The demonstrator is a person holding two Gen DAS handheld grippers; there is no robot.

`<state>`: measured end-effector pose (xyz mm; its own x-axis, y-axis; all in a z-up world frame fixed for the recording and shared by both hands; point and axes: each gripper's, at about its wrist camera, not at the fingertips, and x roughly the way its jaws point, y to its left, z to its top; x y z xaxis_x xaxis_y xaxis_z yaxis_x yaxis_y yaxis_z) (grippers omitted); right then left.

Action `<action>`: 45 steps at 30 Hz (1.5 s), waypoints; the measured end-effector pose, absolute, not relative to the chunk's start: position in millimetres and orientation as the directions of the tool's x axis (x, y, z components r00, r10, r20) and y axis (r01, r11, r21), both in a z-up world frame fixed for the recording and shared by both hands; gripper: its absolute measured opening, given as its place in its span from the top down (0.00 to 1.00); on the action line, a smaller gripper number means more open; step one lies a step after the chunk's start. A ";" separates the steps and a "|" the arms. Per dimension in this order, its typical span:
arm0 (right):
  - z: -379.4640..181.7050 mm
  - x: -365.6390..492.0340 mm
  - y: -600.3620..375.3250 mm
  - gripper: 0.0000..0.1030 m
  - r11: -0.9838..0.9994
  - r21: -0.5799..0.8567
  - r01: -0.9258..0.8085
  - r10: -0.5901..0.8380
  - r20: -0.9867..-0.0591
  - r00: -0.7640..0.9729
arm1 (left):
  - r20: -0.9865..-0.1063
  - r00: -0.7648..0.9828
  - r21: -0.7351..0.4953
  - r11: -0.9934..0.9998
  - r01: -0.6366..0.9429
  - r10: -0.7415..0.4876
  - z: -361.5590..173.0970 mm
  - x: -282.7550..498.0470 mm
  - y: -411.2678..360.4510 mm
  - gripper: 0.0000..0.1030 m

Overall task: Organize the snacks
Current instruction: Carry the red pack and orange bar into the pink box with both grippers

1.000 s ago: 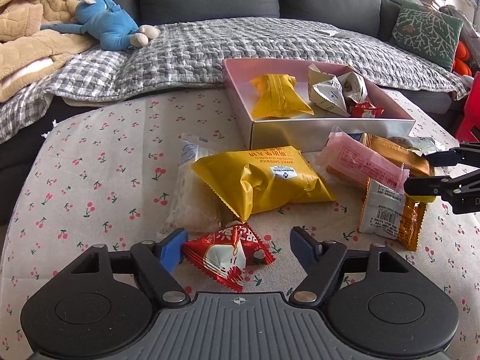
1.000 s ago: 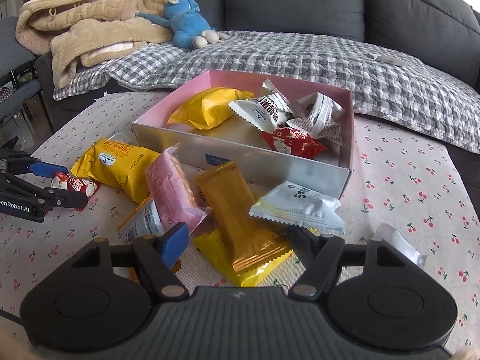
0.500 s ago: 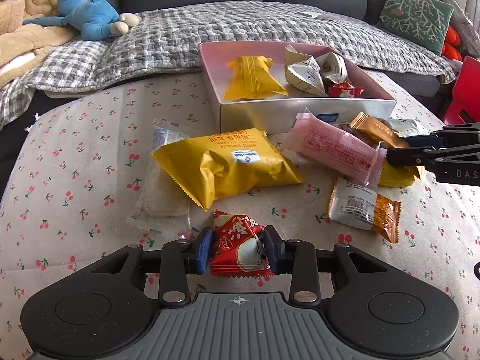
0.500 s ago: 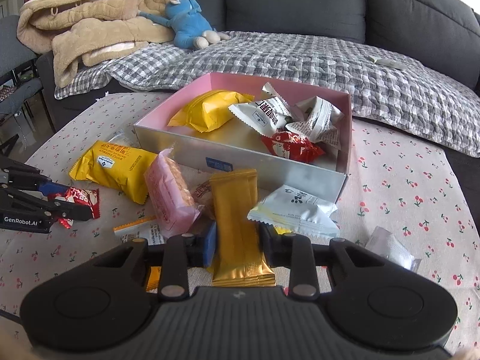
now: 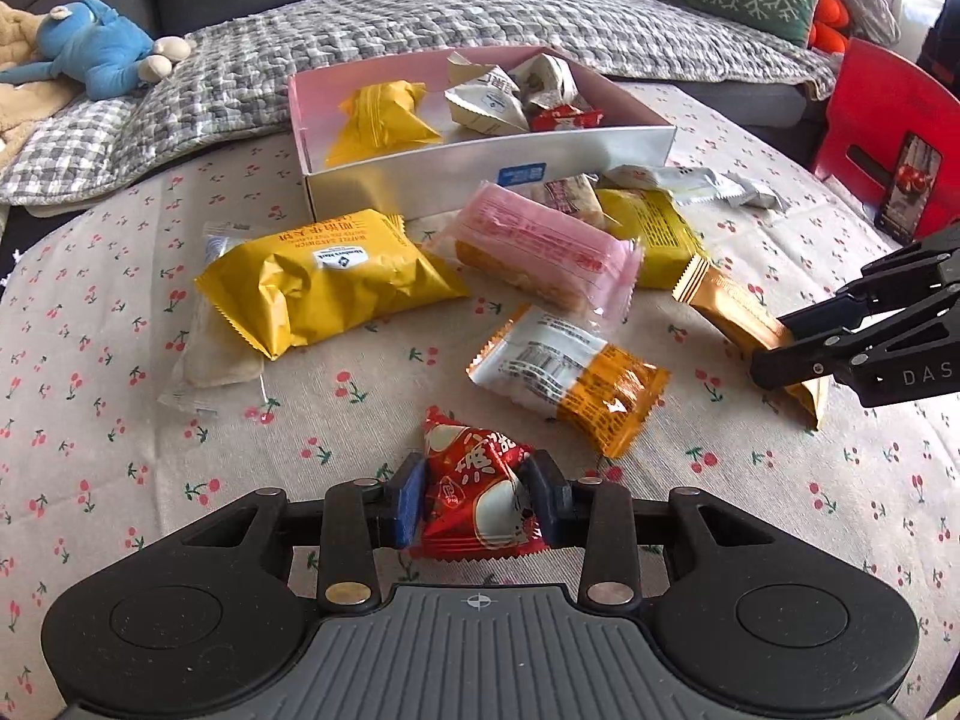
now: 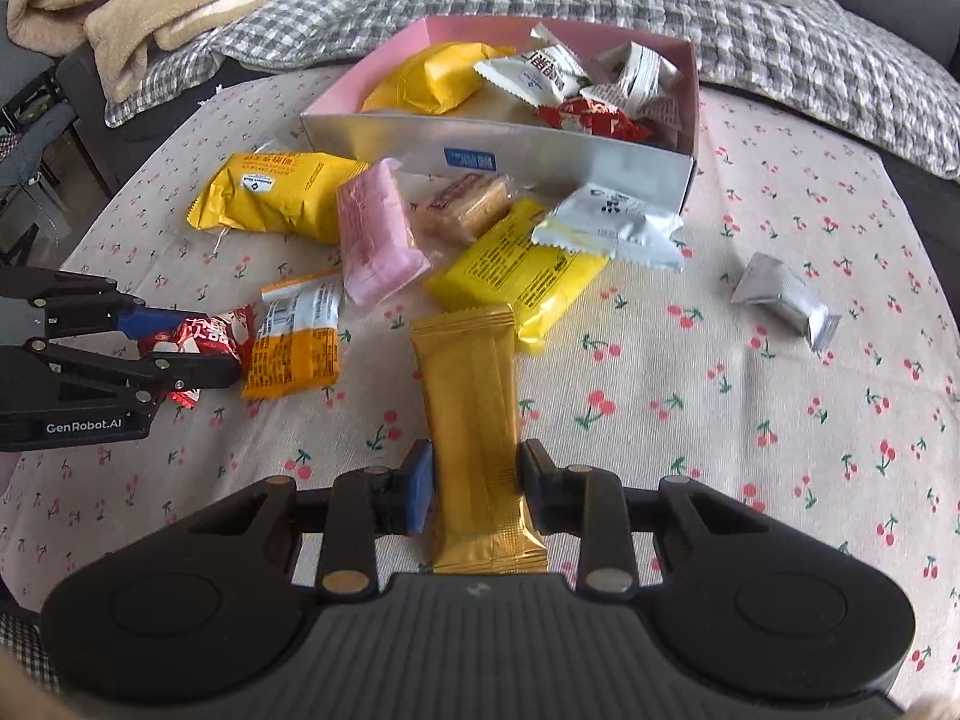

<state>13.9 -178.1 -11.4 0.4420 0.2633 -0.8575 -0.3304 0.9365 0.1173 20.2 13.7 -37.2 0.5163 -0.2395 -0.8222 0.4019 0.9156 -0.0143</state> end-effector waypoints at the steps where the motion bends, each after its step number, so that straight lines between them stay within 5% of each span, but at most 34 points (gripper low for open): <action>1: -11.5 12.7 -177.1 0.72 0.936 0.111 -0.334 0.260 -0.858 0.443 | -0.829 0.509 -0.006 0.914 0.406 -0.231 -36.9 19.1 11.1 0.65; 9: -13.1 16.3 -167.3 0.56 0.938 0.080 -0.338 0.237 -0.859 0.454 | -0.852 0.493 0.053 0.910 0.411 -0.173 -37.6 17.6 0.0 0.60; 13: -14.5 17.3 -161.9 0.56 0.937 0.051 -0.344 0.218 -0.857 0.467 | -0.857 0.490 0.056 0.915 0.400 -0.162 -37.7 18.7 -1.0 0.60; 20: -14.4 14.8 -154.3 0.72 0.928 -0.001 -0.374 0.194 -0.852 0.485 | -0.849 0.507 0.075 0.916 0.395 -0.149 -35.6 16.4 -5.3 0.65; 45: 21.4 18.8 -150.7 0.72 0.923 0.057 -0.380 0.268 -0.803 0.533 | -0.765 0.621 0.071 0.935 0.348 -0.173 7.0 20.0 0.6 0.68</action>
